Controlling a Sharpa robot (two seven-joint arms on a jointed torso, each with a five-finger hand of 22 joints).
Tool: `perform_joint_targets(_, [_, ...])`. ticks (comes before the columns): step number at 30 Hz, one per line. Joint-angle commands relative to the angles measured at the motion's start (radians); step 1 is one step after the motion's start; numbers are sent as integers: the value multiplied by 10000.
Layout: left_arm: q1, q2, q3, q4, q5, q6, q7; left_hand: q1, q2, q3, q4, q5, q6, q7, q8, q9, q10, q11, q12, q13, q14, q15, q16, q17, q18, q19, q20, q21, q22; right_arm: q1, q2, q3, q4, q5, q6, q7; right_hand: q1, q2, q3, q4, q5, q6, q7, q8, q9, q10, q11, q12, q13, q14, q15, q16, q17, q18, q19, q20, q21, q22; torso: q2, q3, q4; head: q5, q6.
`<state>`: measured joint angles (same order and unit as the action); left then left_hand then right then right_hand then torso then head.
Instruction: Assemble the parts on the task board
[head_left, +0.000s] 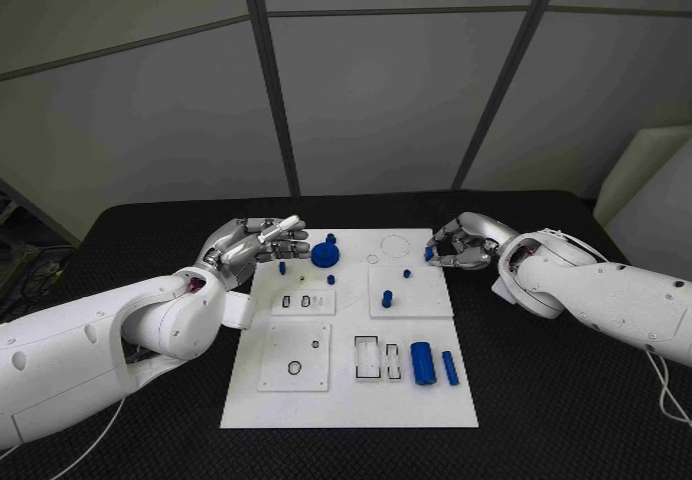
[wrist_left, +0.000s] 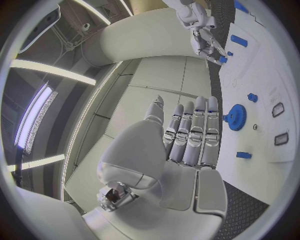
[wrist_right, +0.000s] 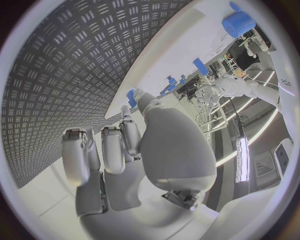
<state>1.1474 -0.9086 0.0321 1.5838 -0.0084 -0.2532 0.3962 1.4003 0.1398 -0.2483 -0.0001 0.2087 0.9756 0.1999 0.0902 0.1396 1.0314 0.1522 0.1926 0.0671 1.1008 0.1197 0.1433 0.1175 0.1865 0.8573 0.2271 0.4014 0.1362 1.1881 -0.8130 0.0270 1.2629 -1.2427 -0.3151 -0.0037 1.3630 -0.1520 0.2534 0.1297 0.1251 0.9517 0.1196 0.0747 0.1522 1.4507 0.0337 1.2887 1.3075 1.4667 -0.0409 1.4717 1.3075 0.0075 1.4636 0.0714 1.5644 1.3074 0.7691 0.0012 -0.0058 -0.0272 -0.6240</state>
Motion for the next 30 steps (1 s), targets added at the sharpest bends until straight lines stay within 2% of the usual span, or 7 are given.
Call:
perform_joint_targets(1, [6,-1,8,4,-3,106,34,-12,73,-25,-48,24,71,-20,-59,-13,79,-2,-33,-3,-90,7,-60,-16,-67,-84,-2,-70,-14,14,14,2,-19,-133,126,-120,18,91,62,21,59,91,-8,57,12,60,-7,77,740,668,16,66,961,-75,1072,24,64,2634,0,2,-14,-5,-17])
perform_joint_targets(12, [4,1,8,-10,-3,103,25,-12,73,-25,-48,24,71,-20,-59,-13,79,-2,-33,-3,-90,7,-60,-16,-67,-84,-2,-70,-14,14,111,3,-45,-137,38,-153,-2,102,63,25,57,105,-9,42,7,70,-9,92,750,673,12,78,982,-75,1072,19,64,2634,2,2,4,-11,-35])
perform_joint_targets(27, [2,-5,8,-10,-3,66,-7,-32,73,-66,-67,-4,51,4,-91,-20,66,14,-62,-6,-83,12,-81,-13,-62,-97,9,-86,-30,13,206,3,-47,-138,-123,-121,-22,50,37,-3,48,-46,12,-89,-51,45,7,45,725,673,17,76,982,-75,1072,16,64,2634,0,4,-4,-18,-30])
perform_joint_targets(30, [2,-6,8,-12,-3,73,-11,-32,73,-66,-67,-4,51,4,-91,-20,66,14,-62,-6,-83,12,-81,-13,-62,-97,9,-86,-30,13,224,3,-53,-138,-133,-129,-16,103,64,-6,53,41,5,-56,-40,58,3,77,748,684,18,102,1029,-75,1072,16,64,2634,0,4,-2,-17,-29])
